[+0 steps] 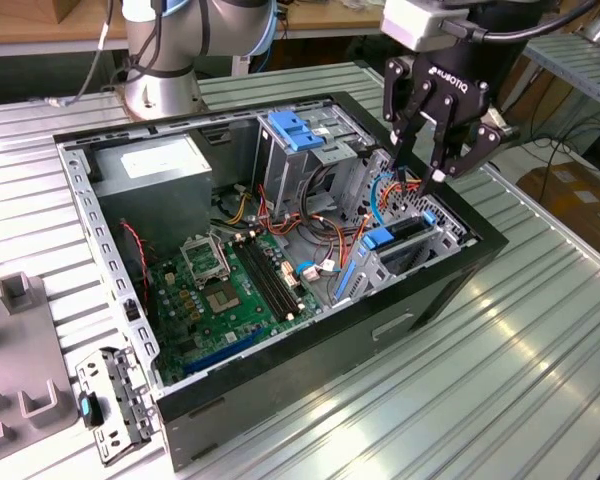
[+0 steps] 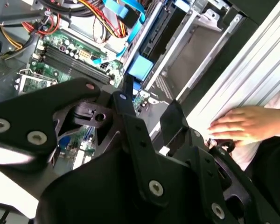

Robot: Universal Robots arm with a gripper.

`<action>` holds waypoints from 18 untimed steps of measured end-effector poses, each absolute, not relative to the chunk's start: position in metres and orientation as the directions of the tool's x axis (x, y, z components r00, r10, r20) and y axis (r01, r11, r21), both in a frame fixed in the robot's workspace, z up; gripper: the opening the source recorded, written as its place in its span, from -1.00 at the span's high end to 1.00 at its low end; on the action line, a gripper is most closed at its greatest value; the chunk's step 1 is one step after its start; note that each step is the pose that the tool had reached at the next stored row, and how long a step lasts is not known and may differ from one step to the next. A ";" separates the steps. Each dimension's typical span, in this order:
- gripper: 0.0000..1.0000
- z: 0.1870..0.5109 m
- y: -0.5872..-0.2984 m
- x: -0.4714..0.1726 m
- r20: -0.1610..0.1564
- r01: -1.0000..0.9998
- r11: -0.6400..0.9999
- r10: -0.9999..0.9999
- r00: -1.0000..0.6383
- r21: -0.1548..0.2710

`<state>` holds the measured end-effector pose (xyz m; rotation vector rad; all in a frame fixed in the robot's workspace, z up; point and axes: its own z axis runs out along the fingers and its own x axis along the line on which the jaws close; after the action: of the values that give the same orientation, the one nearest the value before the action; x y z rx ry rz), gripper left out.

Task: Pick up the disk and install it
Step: 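Insert the disk into the insertion slot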

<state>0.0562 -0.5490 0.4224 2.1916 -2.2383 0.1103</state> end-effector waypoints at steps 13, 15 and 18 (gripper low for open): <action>0.76 0.396 -0.551 0.056 0.054 -0.999 0.020 -0.998 -0.022 -0.045; 0.79 0.391 -0.552 0.056 0.054 -0.999 0.020 -0.998 -0.022 -0.045; 0.79 0.383 -0.554 0.057 0.054 -0.999 0.020 -0.998 -0.022 -0.045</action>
<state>0.0569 -0.5540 0.3828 2.1916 -2.2382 0.1105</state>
